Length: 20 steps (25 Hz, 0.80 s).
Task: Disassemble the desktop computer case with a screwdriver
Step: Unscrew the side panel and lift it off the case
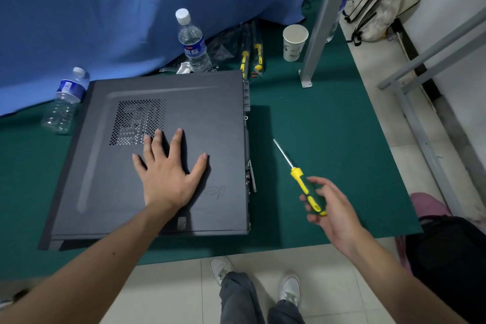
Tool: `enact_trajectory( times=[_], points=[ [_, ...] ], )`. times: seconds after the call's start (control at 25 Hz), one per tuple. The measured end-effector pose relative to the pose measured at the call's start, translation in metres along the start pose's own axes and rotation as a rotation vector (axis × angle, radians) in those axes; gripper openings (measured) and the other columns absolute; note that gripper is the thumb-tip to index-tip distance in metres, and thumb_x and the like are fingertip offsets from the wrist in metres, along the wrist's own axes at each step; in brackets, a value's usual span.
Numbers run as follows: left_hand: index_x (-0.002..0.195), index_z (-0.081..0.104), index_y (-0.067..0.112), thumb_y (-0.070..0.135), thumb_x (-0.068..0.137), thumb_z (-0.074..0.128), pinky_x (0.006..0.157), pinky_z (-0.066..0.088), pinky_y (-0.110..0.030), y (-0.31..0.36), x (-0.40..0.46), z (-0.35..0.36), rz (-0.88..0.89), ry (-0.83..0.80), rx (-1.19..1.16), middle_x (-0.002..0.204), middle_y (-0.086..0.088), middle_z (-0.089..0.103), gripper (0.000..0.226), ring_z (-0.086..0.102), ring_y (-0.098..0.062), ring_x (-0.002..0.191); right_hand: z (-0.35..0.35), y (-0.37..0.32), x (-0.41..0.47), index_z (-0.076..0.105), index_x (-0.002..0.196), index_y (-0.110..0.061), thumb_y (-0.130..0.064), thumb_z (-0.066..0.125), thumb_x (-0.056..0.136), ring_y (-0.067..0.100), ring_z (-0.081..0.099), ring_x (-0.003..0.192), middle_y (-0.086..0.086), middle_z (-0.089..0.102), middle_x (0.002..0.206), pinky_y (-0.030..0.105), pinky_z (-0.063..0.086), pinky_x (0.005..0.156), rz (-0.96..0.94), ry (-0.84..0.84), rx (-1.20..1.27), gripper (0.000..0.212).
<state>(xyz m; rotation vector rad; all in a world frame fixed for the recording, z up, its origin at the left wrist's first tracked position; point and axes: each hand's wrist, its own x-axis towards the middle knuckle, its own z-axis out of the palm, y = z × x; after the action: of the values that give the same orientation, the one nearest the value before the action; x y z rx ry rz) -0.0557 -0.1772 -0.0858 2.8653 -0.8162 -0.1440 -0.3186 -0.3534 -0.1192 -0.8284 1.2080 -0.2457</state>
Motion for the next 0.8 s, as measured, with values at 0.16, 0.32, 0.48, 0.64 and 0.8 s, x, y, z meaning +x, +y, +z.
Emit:
enact_trajectory(
  times=[0.16,0.32,0.48,0.64,0.8],
  points=[
    [0.153,0.024,0.034,0.081,0.081,0.023,0.118,0.002,-0.058,-0.001,0.0,0.0,0.007,0.01,-0.01,0.162,-0.013,0.015,0.086,0.002,-0.029,0.151,-0.022,-0.018,-0.016,0.072,0.102,-0.016,-0.029,0.072,0.079,0.012,0.044,0.052,0.007,0.062,0.072,0.02,0.033,0.041,-0.032,-0.156,0.049,0.026],
    [0.152,0.024,0.034,0.081,0.081,0.023,0.119,0.002,-0.058,-0.002,0.001,0.0,0.006,0.012,-0.01,0.162,-0.014,0.015,0.085,0.002,-0.03,0.151,-0.026,-0.037,-0.013,0.077,0.096,-0.01,-0.022,0.076,0.069,0.012,0.041,0.051,0.002,0.059,0.072,0.02,0.032,0.042,-0.102,-0.217,-0.014,0.03],
    [0.153,0.024,0.034,0.081,0.081,0.023,0.119,0.002,-0.058,-0.001,0.001,0.0,0.003,0.009,0.002,0.162,-0.014,0.015,0.086,0.003,-0.03,0.151,-0.031,-0.044,-0.006,0.076,0.093,-0.007,-0.031,0.079,0.066,0.011,0.038,0.047,0.01,0.065,0.081,0.018,0.027,0.037,-0.129,-0.209,-0.045,0.036],
    [0.152,0.024,0.033,0.081,0.082,0.024,0.119,0.003,-0.058,-0.001,0.001,0.001,0.008,0.016,0.004,0.162,-0.014,0.016,0.085,0.004,-0.03,0.151,-0.034,-0.047,-0.002,0.076,0.088,-0.004,-0.039,0.081,0.063,0.011,0.031,0.045,0.007,0.059,0.078,0.017,0.023,0.036,-0.138,-0.224,-0.127,0.042],
    [0.152,0.024,0.033,0.081,0.081,0.023,0.119,0.003,-0.058,0.0,0.0,0.001,0.004,0.017,0.004,0.162,-0.015,0.016,0.086,0.004,-0.031,0.151,-0.035,-0.048,0.0,0.076,0.085,-0.004,-0.038,0.081,0.062,0.01,0.029,0.044,0.008,0.055,0.075,0.017,0.022,0.037,-0.143,-0.231,-0.146,0.042]
  ],
)
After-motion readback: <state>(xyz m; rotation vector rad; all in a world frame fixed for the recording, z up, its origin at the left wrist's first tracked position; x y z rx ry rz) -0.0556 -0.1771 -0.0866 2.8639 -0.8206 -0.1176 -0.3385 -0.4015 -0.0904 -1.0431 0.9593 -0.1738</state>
